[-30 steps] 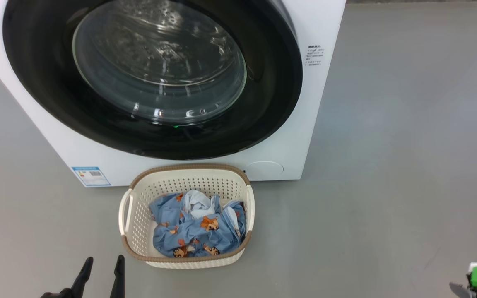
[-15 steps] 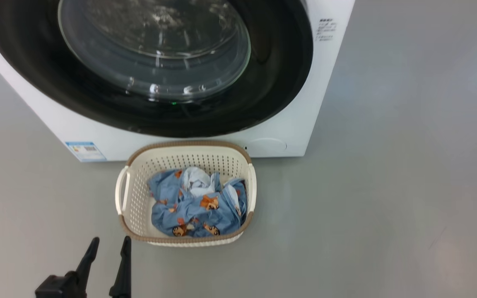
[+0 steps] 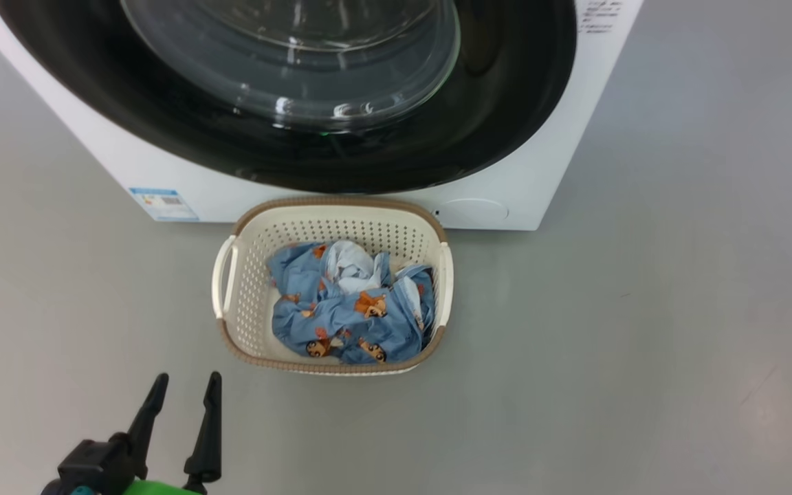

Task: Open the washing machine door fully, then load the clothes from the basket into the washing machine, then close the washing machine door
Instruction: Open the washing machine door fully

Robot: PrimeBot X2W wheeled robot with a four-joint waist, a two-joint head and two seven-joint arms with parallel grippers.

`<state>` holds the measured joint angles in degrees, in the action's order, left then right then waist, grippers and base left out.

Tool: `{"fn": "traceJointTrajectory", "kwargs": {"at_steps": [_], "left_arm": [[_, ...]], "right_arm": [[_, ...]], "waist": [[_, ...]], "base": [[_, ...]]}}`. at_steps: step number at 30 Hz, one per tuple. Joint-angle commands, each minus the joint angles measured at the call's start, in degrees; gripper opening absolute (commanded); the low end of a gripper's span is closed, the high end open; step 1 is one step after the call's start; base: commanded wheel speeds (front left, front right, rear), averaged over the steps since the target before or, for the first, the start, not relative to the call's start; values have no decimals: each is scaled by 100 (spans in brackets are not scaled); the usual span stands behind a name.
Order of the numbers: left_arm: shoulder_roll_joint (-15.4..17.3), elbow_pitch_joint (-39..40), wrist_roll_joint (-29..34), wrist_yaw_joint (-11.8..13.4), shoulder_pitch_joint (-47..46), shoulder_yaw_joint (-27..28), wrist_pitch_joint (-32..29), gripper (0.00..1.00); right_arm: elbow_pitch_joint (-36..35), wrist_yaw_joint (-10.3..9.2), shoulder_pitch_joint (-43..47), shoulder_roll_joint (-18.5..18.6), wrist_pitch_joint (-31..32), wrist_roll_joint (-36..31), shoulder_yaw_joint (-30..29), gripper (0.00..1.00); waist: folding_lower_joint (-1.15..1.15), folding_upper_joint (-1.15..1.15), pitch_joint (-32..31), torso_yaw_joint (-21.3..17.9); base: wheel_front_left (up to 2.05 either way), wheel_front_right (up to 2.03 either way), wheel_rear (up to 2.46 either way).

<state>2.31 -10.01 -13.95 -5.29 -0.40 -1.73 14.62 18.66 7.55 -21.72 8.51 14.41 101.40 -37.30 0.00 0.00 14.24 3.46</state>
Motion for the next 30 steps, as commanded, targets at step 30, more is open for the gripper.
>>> {"fn": "traceJointTrajectory", "kwargs": {"at_steps": [30], "left_arm": [[56, 379, 117, 62, -186, 53, 38, 100]], "right_arm": [[447, -6, -2102, 848, 1825, -779, 600, 0]], "waist": [[0, 0, 699, 752]], "base": [[0, 0, 0]]}}
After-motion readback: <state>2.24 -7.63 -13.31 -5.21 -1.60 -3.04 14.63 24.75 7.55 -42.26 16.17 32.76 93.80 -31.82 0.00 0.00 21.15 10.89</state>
